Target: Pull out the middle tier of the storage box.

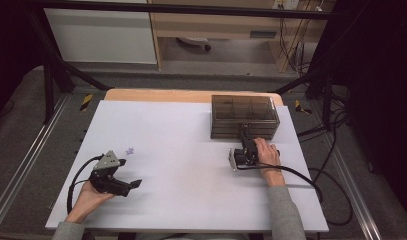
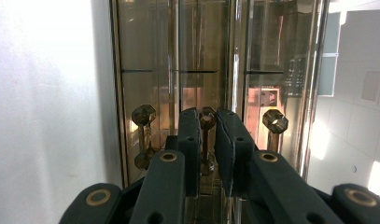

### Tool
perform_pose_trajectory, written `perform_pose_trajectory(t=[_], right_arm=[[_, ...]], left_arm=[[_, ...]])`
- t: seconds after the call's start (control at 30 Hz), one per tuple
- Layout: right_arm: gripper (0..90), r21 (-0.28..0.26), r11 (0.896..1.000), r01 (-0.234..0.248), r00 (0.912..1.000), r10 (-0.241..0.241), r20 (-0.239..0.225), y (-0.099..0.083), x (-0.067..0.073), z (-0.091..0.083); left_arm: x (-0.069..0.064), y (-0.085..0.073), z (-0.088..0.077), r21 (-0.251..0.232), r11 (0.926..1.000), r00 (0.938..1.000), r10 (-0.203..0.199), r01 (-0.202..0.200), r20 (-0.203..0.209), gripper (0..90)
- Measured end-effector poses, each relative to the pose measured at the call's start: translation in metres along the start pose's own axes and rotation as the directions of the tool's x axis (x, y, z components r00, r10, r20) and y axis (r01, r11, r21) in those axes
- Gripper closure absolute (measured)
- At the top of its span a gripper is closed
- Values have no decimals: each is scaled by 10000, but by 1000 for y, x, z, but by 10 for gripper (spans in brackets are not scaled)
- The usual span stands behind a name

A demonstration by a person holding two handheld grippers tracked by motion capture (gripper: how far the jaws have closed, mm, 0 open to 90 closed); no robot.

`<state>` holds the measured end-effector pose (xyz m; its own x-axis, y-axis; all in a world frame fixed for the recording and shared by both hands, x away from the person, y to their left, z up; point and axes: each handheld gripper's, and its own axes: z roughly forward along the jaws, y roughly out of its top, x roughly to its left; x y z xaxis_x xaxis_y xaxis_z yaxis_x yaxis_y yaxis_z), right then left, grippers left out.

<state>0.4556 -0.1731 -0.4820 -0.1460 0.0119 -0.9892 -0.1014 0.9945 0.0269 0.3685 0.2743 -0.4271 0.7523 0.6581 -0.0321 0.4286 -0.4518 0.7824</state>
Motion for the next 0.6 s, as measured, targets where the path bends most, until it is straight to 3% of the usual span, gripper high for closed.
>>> perform_pose_trajectory(t=[0.6], right_arm=[[816,-24,9999,-163,9999,163,37,0,1,-1]], left_arm=[[0,0,0,9,10000,10000,0,0,4,13]])
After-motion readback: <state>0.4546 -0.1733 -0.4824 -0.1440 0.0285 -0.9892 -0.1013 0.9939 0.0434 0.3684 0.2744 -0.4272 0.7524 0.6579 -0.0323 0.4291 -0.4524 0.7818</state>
